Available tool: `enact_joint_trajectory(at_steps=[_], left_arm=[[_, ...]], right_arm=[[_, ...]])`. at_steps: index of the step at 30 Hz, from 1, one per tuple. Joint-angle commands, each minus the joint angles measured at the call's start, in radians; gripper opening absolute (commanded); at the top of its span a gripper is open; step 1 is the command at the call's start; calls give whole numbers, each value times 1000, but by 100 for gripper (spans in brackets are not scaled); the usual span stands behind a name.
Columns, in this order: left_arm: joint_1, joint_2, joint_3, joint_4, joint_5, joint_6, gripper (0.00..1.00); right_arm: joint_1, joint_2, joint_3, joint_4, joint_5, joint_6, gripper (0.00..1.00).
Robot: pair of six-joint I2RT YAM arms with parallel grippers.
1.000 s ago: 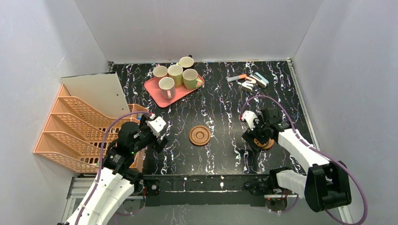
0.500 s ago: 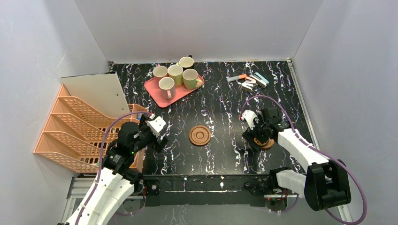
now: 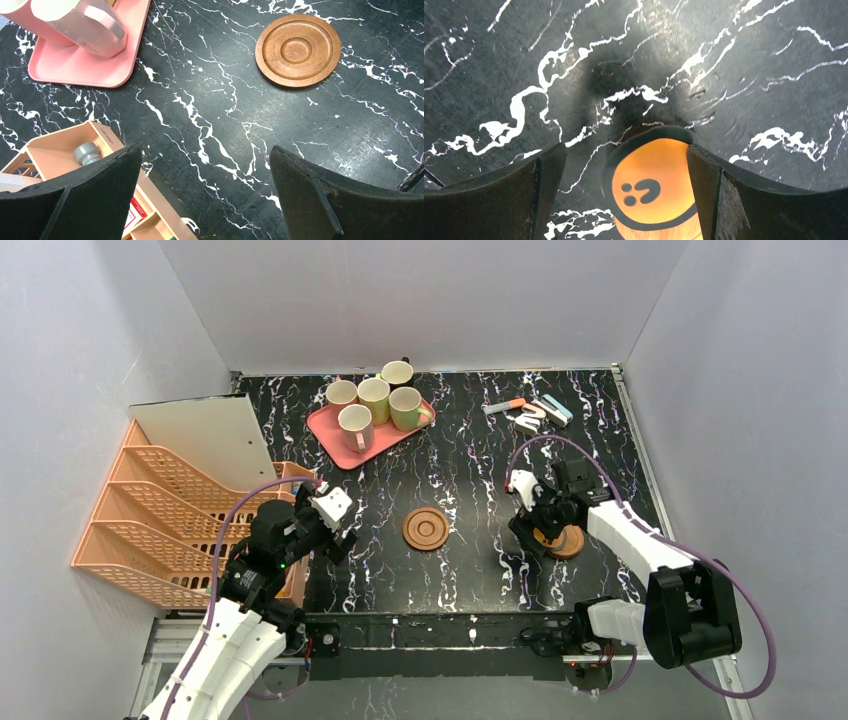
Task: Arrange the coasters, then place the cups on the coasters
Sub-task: Move the coaster to the center of the board.
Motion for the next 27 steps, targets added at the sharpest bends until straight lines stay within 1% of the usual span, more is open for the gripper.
enact_joint_trajectory(at_steps=[1, 4, 6, 8, 10, 11, 13, 16, 19, 22, 27], left_arm=[[4, -2, -8, 5, -7, -5, 98], [4, -1, -8, 6, -11, -6, 98], [4, 0, -8, 6, -12, -6, 98], [4, -2, -8, 7, -12, -6, 98], [4, -2, -8, 8, -12, -6, 98], [4, -3, -8, 8, -13, -7, 98], [4, -5, -8, 8, -15, -8, 98], [4, -8, -8, 8, -17, -8, 98], [4, -10, -9, 9, -17, -8, 98], [4, -11, -8, 9, -21, -9, 98], [6, -10, -10, 9, -23, -8, 98]], right_arm=[[-1, 68, 99, 47, -90, -6, 99], [1, 146, 219, 35, -71, 51, 99], [1, 176, 311, -27, -47, 84, 99], [0, 149, 358, -60, -26, 103, 99], [0, 88, 364, -67, 22, 124, 99], [-1, 55, 354, -71, 50, 126, 99], [-2, 1, 338, -139, 74, 107, 99], [-4, -79, 252, -199, 125, 63, 99], [-16, -152, 154, -212, 185, 14, 99], [-30, -195, 94, -251, 206, -24, 99], [-51, -225, 31, -248, 231, -68, 99]])
